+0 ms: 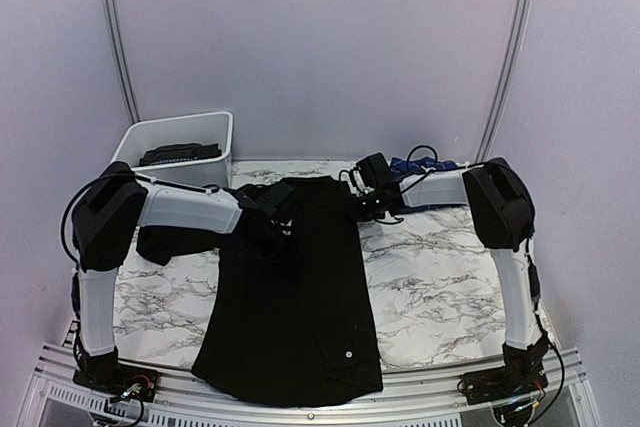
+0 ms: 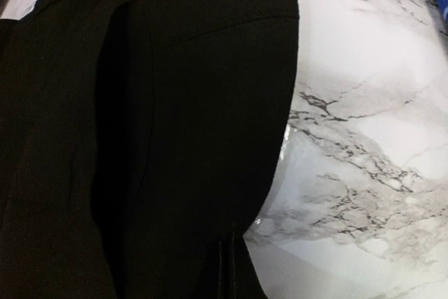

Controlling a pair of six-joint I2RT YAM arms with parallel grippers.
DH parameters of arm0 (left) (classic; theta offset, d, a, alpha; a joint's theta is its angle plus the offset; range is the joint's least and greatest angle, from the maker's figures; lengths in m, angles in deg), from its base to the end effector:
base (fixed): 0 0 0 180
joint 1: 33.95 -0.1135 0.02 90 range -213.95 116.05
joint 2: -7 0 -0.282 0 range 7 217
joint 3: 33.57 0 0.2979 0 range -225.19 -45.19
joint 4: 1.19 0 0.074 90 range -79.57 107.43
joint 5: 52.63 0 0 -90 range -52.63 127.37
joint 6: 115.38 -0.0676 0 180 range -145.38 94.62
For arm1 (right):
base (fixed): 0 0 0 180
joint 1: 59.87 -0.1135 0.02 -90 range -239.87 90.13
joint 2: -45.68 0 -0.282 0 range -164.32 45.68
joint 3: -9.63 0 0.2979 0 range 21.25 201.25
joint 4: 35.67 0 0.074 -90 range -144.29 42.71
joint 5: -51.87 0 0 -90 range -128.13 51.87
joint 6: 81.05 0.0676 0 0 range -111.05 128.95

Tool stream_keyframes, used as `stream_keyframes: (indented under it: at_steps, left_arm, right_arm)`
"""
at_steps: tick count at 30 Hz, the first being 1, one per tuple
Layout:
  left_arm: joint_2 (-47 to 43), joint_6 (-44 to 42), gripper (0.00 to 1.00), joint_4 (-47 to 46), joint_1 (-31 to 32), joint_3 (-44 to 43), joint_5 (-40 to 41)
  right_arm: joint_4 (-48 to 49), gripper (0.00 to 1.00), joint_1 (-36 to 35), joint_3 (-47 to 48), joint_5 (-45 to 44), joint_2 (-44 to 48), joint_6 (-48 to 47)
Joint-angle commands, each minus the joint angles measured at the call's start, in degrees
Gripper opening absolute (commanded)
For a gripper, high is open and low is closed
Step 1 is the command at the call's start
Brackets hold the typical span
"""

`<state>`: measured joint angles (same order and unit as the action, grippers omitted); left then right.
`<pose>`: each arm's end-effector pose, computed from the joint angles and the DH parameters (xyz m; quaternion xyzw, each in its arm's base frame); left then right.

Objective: Fold and stack the long sleeve shirts
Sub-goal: Move the 1/3-folded shirt to the center of the board.

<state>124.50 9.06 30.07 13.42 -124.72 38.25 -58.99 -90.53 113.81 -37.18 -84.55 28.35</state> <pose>0.3347 -0.3620 0.1118 0.1060 0.9544 -0.1771 0.2156 0.4828 0.2875 0.0905 -0.0949 0.9330 0.1539 0.3113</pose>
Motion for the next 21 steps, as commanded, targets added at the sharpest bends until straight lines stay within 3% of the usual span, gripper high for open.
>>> stream_keyframes:
  at_steps: [1, 7, 12, 18, 21]
  left_arm:
    - [3.96, 3.45, 0.40, 0.67, 2.68, -4.35, 0.30]
    - [8.67, 7.36, 0.40, 0.79, 5.76, -11.70, 1.52]
    - [6.84, 7.25, 0.43, 0.91, 4.99, -12.22, 3.15]
    - [-3.12, 4.95, 0.48, 1.77, 2.39, -8.02, 5.93]
    - [-9.73, 4.68, 0.48, 2.83, 0.22, -2.72, 8.72]
  right_arm:
    - [-3.38, 0.00, 3.57, 0.42, -2.72, 0.34, -2.30]
    - [-4.00, 0.00, 7.85, -0.06, -1.61, 1.73, -4.37]
    - [-5.42, 0.02, 8.07, 0.26, -1.57, 3.00, -5.40]
    - [-6.70, 0.39, 7.75, 0.46, -2.07, 7.53, -5.88]
    - [-7.32, 0.42, 6.80, 0.74, -3.13, 9.87, -5.86]
